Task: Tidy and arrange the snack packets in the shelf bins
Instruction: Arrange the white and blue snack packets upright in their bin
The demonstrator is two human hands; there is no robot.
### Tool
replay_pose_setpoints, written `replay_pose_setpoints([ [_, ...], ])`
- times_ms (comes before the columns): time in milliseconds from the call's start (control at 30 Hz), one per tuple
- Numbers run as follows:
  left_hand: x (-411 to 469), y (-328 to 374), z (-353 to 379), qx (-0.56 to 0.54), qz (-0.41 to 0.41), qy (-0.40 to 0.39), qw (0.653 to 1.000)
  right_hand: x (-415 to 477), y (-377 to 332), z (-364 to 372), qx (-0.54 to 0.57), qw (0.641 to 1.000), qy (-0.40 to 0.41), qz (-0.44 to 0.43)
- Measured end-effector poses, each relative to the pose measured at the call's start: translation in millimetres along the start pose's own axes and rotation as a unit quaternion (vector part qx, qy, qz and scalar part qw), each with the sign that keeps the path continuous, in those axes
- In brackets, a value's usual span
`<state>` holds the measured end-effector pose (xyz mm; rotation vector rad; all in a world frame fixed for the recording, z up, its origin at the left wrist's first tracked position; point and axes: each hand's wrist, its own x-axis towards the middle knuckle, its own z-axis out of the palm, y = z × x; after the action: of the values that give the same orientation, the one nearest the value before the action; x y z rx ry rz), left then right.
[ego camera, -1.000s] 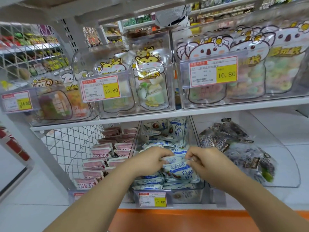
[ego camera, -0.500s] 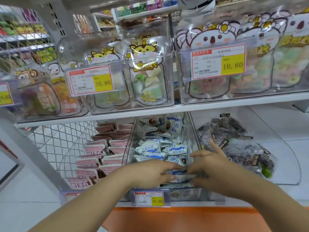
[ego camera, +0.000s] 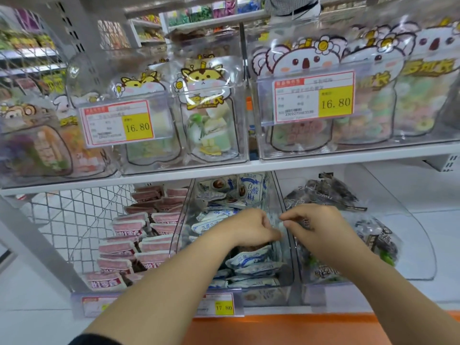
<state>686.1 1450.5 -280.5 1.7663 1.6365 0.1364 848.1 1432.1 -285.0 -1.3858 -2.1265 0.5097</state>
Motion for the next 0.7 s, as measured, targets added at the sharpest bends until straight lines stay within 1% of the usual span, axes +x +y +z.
replay_pose_setpoints([
  [100,2,3,6,0.061,-0.004,0.029,0.998,0,2,-1,0.024,1.0,0.0,0.019],
  [133,3,0,8,0.046,-0.007,0.044,0.998,0,2,-1,0.028,0.999,0.001,0.026],
  [167,1,-3,8,-0.021,-0.017,0.054,0.998,0,3,-2,0.032,0.999,0.004,0.029],
  [200,-5,-5,8,-0.119,-0.034,0.063,0.99,1,3,-2,0.035,0.999,0.006,0.028],
  [267,-18,-8,6,-0.307,-0.068,0.073,0.946,0,2,-2,0.044,0.999,0.004,0.018],
  [333,-30,-14,4,-0.441,-0.073,0.091,0.89,-1,-2,-1,0.043,0.999,-0.018,-0.01],
  [400,-38,-17,-1,-0.527,-0.071,0.108,0.84,-1,-5,3,0.028,0.998,-0.05,-0.035],
  [433,-41,-17,-3,-0.544,-0.075,0.111,0.828,-1,-7,5,0.021,0.997,-0.063,-0.041],
  [467,-44,-18,-5,-0.547,-0.082,0.11,0.826,0,-9,8,0.016,0.997,-0.068,-0.045],
  [533,-47,-15,-8,-0.528,-0.091,0.094,0.839,1,-14,15,0.01,0.997,-0.062,-0.05],
  [633,-53,-6,-8,-0.498,-0.085,0.087,0.858,4,-17,24,0.029,0.997,-0.017,-0.063],
  [700,-58,-4,-8,-0.487,-0.067,0.077,0.867,6,-17,22,0.047,0.997,0.013,-0.057],
])
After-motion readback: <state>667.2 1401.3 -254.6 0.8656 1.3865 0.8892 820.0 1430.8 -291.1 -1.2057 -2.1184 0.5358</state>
